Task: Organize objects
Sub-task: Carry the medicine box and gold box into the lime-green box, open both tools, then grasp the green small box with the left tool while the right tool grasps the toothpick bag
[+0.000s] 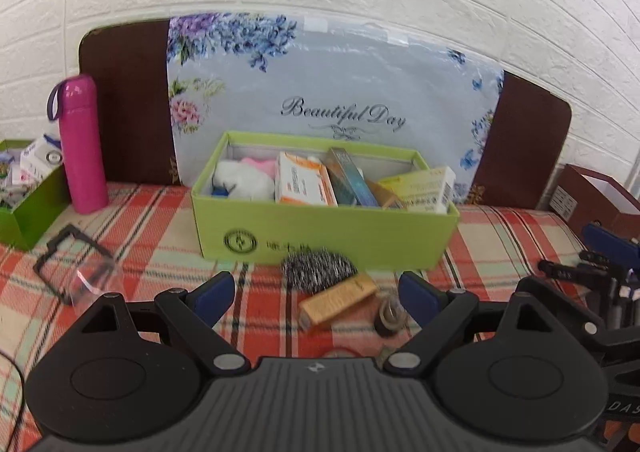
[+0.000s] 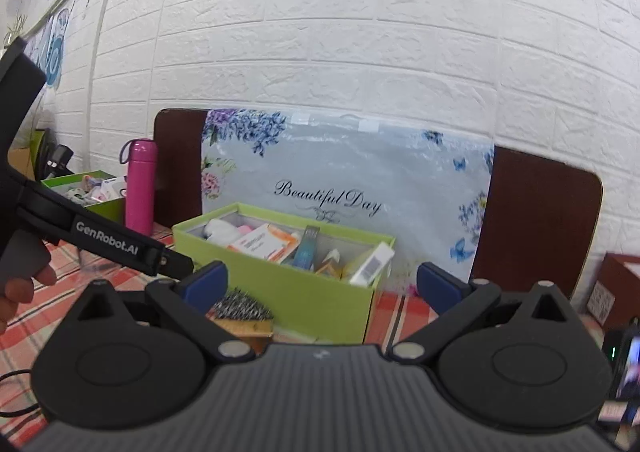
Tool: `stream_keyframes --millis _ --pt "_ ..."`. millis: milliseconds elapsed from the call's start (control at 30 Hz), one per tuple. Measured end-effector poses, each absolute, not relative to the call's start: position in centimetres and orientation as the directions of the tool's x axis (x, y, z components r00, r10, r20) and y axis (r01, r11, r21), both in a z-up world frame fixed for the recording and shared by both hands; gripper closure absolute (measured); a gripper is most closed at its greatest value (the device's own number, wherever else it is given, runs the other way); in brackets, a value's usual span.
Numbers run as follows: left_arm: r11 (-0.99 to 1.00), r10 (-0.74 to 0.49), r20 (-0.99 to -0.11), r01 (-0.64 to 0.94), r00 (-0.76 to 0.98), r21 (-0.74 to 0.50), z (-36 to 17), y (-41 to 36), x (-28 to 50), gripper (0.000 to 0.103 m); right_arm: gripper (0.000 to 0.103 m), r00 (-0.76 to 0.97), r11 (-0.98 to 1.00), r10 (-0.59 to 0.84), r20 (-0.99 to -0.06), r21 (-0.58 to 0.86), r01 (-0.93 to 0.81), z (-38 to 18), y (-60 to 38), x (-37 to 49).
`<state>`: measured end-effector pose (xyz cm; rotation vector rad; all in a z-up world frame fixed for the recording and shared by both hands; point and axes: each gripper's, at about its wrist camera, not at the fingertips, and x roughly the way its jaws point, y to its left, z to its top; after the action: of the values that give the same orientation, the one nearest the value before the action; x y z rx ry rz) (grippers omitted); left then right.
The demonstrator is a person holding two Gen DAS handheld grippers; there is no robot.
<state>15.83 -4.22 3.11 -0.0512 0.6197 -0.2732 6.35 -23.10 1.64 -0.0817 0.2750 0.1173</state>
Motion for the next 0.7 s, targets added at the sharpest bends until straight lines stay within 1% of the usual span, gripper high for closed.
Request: stream_keyframes --millis 133,300,367,433,467,600,700 --pt "0.961 -0.277 -0.586 0.232 0.761 -0.152 1.2 -3.9 13.8 0.012 0.000 0.938 0.989 0.133 -0.319 -0.022 -0.147 -0.5 -23.5 4.5" --pt "0.957 -0.288 -0.608 0.214 0.740 -0.193 -1.0 -3.1 12.1 0.015 0.001 0.870 0.972 0.231 -0.436 0.058 -0.229 -3.9 -23.7 4.5" --pt "0.955 -0.298 -0.617 0.217 0.728 -0.205 -1.7 -2.7 11.8 0.017 0.011 0.833 0.956 0.282 -0.476 0.067 -0.286 -5.0 -23.5 5.2" --pt "0.951 -0.308 -0.627 0.227 0.716 -0.208 -2.2 -2.6 11.7 0.022 0.016 0.798 0.945 0.308 -0.518 0.066 -0.321 -6.2 -23.0 6.2" --pt "0.949 -0.314 -0.631 0.234 0.709 -0.210 -2.4 -2.6 11.6 0.024 0.019 0.789 0.942 0.310 -0.531 0.057 -0.332 -6.6 -22.9 6.6" --pt "0.941 -0.337 -0.627 0.262 0.702 -0.212 -2.8 -2.8 11.5 0.026 0.020 0.770 0.940 0.300 -0.564 0.038 -0.339 -8.0 -22.9 8.6" --pt "0.928 -0.371 -0.627 0.306 0.685 -0.214 -3.2 -3.6 11.6 0.032 0.020 0.766 0.934 0.304 -0.566 0.020 -0.356 -8.5 -23.1 9.4"
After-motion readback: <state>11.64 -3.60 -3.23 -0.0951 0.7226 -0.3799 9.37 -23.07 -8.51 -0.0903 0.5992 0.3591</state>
